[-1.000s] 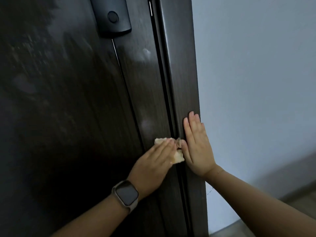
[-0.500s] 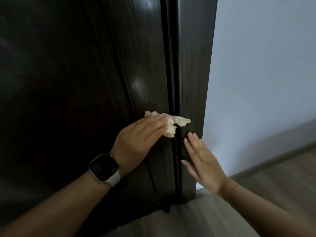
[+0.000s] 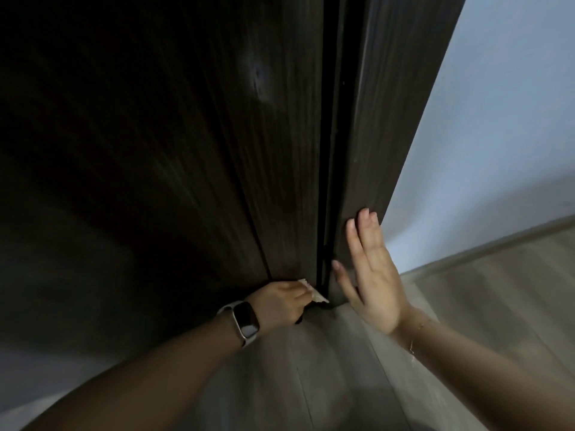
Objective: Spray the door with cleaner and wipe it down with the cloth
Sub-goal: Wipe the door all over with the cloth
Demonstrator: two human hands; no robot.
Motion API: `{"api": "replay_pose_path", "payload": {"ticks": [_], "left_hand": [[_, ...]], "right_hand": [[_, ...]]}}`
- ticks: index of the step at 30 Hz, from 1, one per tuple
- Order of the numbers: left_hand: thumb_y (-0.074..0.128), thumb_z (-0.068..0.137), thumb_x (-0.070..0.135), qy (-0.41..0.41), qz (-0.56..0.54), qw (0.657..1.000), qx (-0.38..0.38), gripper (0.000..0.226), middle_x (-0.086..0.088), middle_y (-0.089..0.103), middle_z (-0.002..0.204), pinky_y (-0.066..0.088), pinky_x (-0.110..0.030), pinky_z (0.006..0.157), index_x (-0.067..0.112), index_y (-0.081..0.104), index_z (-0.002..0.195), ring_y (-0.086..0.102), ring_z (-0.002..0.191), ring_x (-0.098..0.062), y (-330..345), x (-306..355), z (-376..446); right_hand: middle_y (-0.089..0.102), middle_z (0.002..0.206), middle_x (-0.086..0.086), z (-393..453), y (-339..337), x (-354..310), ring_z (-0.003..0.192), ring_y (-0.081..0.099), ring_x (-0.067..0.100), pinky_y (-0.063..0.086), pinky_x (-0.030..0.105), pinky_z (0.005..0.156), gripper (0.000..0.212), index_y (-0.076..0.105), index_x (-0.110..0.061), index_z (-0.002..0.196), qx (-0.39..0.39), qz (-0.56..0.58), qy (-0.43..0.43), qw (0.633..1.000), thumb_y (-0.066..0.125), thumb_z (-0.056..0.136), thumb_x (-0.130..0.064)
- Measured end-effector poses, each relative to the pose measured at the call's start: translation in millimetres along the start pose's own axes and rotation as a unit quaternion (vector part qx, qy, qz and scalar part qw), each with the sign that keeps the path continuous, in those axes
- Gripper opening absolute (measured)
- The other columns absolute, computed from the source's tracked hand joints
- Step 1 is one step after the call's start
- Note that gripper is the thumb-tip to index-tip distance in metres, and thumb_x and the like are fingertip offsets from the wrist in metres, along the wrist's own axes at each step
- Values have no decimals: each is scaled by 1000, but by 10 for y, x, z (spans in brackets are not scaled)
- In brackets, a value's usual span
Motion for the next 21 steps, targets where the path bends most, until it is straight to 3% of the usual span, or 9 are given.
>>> {"api": "replay_pose_path", "payload": {"ticks": [2,7,9,11,15,21], "left_hand": [[50,87,8,-4,-18,999,-32,27,0,71,87,43,-27,93,13,76,79,65,82,-15,253,88,-56],[53,87,8,-31,-36,996,-76,23,-4,71,95,43,-28,96,8,76,89,56,92,-19,536,220,-218],[52,88,10,-52,-61,993,-87,25,-4,72,91,49,-29,88,8,76,88,60,89,-19,455,193,-254],[51,88,9,-73,-99,991,-46,26,-7,73,95,49,-31,88,5,76,94,64,93,-20,144,59,-282],[52,94,1,-81,-56,994,39,28,-15,67,121,44,-36,105,-1,68,116,62,115,-27,-646,-322,-19],[55,94,-2,-125,-50,988,77,26,-15,67,122,41,-35,108,-2,68,117,62,117,-26,-831,-421,136]], "right_hand": [[-11,162,0,15,8,-4,150,0,26,9,41,122,72,-3,-16,154,4,3,-9,1000,44,99,-23],[-15,161,-1,22,-11,-7,150,-4,26,9,42,122,77,-6,-19,154,3,7,-11,1000,46,98,-23],[-17,161,0,26,6,-20,149,-5,27,7,42,122,79,-8,-18,154,-12,4,-13,1000,47,97,-23],[-19,160,0,33,-2,-30,149,-7,27,6,42,122,80,-9,-18,153,-16,-2,-24,1000,48,97,-22],[-20,160,-1,34,2,-8,149,-8,26,7,44,122,84,-10,-18,153,1,5,4,1000,51,96,-20],[-22,159,-4,56,25,-31,148,-11,24,5,43,122,85,-12,-20,153,-5,24,8,1000,51,96,-16]]}}
Point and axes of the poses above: each hand's wrist, its own z-axis towards the middle knuckle, its own y-axis out of the palm, x = y × z, the point moved 10 cm from there along z, towards the middle knuckle
